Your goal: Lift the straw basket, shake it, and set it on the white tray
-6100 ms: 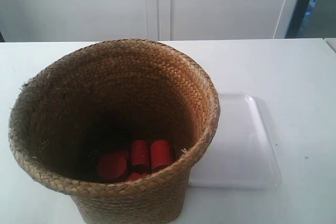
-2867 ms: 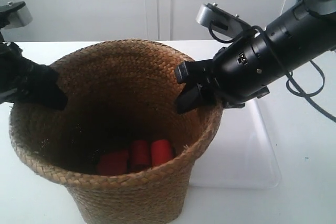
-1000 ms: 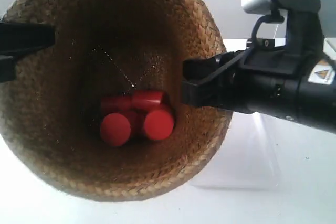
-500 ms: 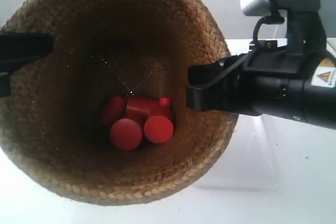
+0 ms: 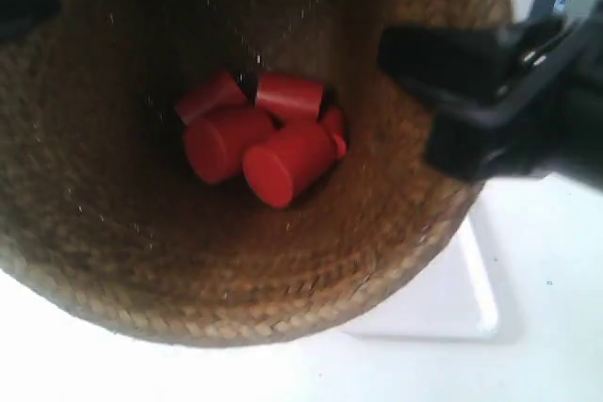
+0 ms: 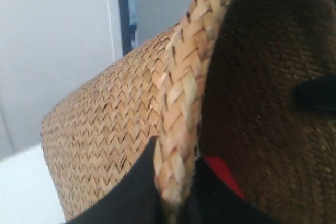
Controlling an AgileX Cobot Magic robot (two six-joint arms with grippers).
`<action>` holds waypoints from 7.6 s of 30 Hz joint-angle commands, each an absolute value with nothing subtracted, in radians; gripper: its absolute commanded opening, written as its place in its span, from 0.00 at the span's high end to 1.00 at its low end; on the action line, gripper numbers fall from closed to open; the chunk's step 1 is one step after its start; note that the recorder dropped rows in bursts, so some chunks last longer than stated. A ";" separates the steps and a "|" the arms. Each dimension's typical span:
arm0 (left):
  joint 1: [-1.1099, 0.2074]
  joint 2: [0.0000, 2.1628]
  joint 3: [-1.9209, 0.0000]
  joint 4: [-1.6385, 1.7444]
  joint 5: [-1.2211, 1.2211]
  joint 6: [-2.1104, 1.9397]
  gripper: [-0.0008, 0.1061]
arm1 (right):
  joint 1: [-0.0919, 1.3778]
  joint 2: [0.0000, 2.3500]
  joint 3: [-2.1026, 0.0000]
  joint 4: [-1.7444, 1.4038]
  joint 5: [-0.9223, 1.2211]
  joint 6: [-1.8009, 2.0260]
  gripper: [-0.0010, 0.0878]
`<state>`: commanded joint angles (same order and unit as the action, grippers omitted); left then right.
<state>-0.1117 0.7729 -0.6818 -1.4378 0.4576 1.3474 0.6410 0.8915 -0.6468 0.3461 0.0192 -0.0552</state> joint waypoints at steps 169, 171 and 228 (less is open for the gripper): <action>-0.109 0.778 -0.782 -1.208 0.455 0.996 0.99 | 0.645 0.966 -0.850 -0.028 0.173 0.336 0.99; -0.109 0.734 -0.847 -1.210 0.510 0.994 0.99 | 0.666 0.901 -0.927 0.011 0.219 0.339 0.99; -0.111 0.728 -0.860 -1.198 0.555 1.041 0.99 | 0.732 0.875 -0.829 -0.275 0.230 0.528 0.99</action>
<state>-0.1113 0.7278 -0.8602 -1.1981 0.5546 1.0407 0.7323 0.8746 -0.8293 -0.2753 0.2297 0.5277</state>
